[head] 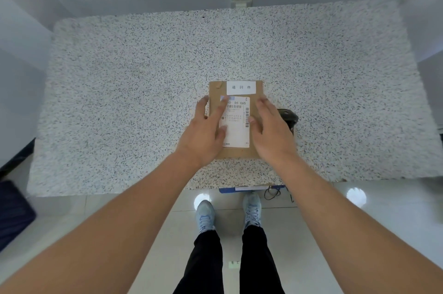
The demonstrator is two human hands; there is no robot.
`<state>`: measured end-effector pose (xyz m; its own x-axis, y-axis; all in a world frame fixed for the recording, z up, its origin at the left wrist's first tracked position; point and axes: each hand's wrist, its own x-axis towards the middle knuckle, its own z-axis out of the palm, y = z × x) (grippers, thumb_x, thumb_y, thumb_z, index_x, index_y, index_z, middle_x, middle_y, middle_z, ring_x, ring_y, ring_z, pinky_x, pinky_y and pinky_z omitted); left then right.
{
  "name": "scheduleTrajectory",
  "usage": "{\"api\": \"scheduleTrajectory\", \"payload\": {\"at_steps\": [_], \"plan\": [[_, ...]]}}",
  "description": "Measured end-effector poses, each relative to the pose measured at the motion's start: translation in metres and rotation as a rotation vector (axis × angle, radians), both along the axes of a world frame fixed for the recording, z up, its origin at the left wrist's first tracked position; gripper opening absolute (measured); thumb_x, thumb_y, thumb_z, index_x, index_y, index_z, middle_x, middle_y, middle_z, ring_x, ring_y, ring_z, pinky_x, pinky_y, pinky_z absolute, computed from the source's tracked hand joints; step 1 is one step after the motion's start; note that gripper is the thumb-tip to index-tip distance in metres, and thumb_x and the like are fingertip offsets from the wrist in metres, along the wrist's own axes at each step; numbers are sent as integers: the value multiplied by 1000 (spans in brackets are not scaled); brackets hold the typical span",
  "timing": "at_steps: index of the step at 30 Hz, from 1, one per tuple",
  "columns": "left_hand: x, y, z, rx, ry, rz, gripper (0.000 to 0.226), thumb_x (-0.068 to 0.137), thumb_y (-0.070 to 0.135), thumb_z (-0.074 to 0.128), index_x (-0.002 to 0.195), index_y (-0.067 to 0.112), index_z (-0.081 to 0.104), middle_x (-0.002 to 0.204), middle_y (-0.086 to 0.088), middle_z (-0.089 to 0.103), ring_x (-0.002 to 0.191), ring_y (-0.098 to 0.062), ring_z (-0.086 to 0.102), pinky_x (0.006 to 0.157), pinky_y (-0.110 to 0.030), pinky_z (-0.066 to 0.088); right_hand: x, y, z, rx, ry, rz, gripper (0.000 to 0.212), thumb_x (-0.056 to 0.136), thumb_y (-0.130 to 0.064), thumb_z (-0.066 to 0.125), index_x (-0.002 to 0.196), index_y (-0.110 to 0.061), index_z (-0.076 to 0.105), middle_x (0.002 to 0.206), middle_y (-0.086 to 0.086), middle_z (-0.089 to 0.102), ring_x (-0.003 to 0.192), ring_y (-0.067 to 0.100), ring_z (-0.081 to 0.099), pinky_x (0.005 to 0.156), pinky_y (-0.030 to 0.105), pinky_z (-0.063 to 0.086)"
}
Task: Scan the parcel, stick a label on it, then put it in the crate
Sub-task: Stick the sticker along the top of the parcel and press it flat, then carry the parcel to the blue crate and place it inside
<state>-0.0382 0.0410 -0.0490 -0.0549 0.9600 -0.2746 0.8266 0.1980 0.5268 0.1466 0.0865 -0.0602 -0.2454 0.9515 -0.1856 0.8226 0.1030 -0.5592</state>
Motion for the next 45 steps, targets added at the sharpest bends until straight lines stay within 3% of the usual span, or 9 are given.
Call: {"api": "scheduleTrajectory", "payload": {"at_steps": [5, 12, 17, 25, 29, 32, 38, 45], "plan": [[10, -19, -4, 21, 29, -110, 72, 103, 29, 47, 161, 40, 7, 171, -4, 0, 140, -37, 42, 101, -48, 51, 8, -27, -2, -12, -18, 99, 56, 108, -39, 46, 159, -20, 32, 170, -5, 22, 143, 25, 43, 100, 42, 49], [15, -30, -16, -25, -12, -172, 63, 108, 36, 35, 163, 31, 5, 171, 0, -19, 155, -36, 17, 120, -52, 32, 16, -40, -12, -85, 62, 175, 68, 108, -35, 50, 165, -18, 16, 174, -4, -1, 157, 19, 18, 119, 43, 37], [19, -30, -19, -43, -31, -175, 64, 109, 32, 32, 164, 27, -1, 169, -2, -27, 157, -37, 5, 122, -53, 27, 12, -44, -15, -66, 89, 154, 66, 109, -31, 49, 164, -13, 18, 174, -3, -2, 157, 21, 17, 121, 44, 34], [18, -17, 6, -66, 20, -188, 66, 109, 28, 32, 163, 17, -3, 168, -9, -27, 155, -45, 9, 120, -55, 30, 1, -38, 10, 15, 122, 123, 59, 106, -22, 55, 159, -6, 33, 170, 0, 21, 152, 19, 29, 119, 28, 28], [9, -10, 34, -2, 40, -223, 67, 109, 28, 34, 163, 15, -3, 168, -10, -25, 150, -47, 22, 114, -55, 38, -5, -36, 34, 52, 162, 68, 62, 105, -22, 60, 159, -8, 34, 170, -4, 22, 151, 11, 23, 111, 6, 12], [2, -6, 61, 44, 58, -246, 69, 108, 27, 36, 163, 17, -4, 168, -7, -28, 151, -47, 20, 114, -55, 38, -9, -34, 59, 85, 176, 62, 66, 102, -23, 64, 158, -7, 34, 169, -3, 24, 151, 11, 24, 105, -6, 6], [-12, 2, 127, 165, 119, -290, 76, 106, 23, 43, 163, 17, -7, 167, -4, -31, 154, -43, 14, 117, -54, 36, -23, -33, 128, 214, 162, 68, 70, 99, -21, 69, 157, -4, 35, 170, 5, 24, 154, 23, 27, 123, 32, 22], [-18, 3, 211, 388, 125, -338, 71, 107, 27, 39, 163, 13, -2, 168, -5, -27, 156, -39, 11, 120, -54, 31, -24, -35, 214, 428, 187, 52, 68, 98, -21, 70, 156, -3, 38, 169, 5, 26, 153, 22, 30, 119, 29, 25]]}}
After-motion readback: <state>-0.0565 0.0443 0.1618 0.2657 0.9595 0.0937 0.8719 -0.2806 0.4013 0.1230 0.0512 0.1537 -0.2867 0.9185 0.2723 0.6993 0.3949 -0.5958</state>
